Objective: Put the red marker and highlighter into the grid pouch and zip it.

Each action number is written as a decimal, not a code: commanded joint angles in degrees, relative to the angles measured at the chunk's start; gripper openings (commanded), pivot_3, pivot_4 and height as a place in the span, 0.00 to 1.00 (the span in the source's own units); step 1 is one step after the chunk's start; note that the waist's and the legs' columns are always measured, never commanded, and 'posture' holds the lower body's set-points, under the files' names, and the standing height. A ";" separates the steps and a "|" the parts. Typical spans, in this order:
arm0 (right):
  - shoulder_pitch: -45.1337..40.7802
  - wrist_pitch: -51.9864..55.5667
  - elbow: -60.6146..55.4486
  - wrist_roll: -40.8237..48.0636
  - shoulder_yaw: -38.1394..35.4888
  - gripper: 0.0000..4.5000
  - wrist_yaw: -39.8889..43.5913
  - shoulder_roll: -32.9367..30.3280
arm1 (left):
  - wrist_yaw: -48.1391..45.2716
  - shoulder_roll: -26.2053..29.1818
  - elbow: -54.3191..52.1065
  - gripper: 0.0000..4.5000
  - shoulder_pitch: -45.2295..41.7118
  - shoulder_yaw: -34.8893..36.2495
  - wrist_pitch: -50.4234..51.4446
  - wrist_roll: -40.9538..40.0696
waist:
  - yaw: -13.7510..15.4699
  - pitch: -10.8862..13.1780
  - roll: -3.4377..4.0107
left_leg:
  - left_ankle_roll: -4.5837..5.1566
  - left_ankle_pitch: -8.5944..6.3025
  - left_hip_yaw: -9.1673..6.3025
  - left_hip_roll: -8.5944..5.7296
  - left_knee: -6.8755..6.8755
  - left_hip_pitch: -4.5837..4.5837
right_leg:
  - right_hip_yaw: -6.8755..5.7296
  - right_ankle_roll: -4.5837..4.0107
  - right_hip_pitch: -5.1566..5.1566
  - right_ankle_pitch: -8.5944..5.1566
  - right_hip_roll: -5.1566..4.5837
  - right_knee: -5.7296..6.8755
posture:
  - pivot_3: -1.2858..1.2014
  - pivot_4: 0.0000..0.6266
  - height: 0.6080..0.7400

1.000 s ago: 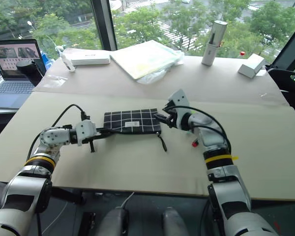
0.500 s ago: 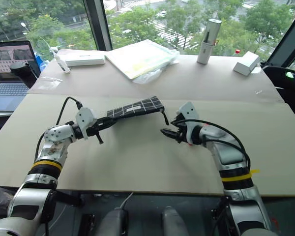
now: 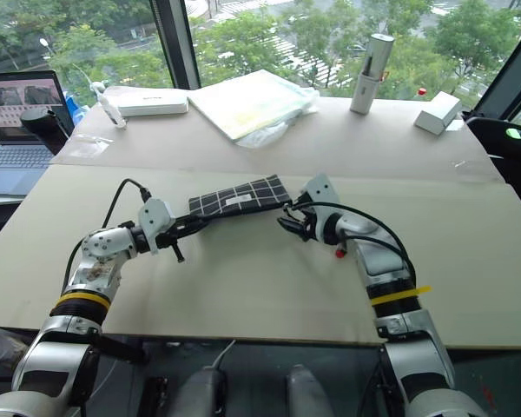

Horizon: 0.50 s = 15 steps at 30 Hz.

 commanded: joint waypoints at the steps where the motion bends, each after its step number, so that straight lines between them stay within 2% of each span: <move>1: -0.88 -0.59 -1.72 -0.09 -0.27 0.72 0.61 -0.59 | 0.77 -0.04 -2.15 0.00 -0.43 0.19 0.71 -0.45 | 0.00 0.00 0.00 | 0.00 0.00 0.00 0.00 0.00 0.00 | 0.00 0.00 0.00 0.00 0.00 0.00 | 0.52 0.24 0.98; 4: -0.76 -0.78 -1.55 -0.19 -0.37 0.57 0.74 -0.67 | 1.02 -0.20 -2.22 0.00 -0.64 0.03 1.06 -0.43 | 0.00 0.00 0.00 | 0.00 0.00 0.00 0.00 0.00 0.00 | 0.00 0.00 0.00 0.00 0.00 0.00 | 0.52 0.24 0.98; 6: -0.51 -0.86 -2.09 -0.23 -0.02 0.39 1.26 -0.89 | 1.24 -0.32 -2.13 0.00 -0.81 -0.09 1.19 -0.28 | 0.00 0.00 0.00 | 0.00 0.00 0.00 0.00 0.00 0.00 | 0.00 0.00 0.00 0.00 0.00 0.00 | 0.52 0.24 0.98; 11: -0.84 0.00 -3.91 0.30 1.55 0.04 2.42 0.25 | 1.81 -0.55 -1.76 0.00 -1.17 -0.40 1.48 0.05 | -0.04 0.00 0.00 | 0.00 0.00 0.00 0.00 0.00 0.00 | 0.00 0.00 0.00 0.00 0.00 0.00 | 0.52 0.24 0.98; 15: -1.88 0.68 -4.29 -0.46 4.42 0.01 1.93 3.08 | 1.87 -0.69 -1.65 0.00 -1.26 -0.52 1.63 -0.01 | -0.06 0.00 0.00 | 0.00 0.00 -0.01 0.00 0.00 0.00 | 0.00 0.00 0.00 0.00 0.01 0.00 | 0.52 0.24 0.98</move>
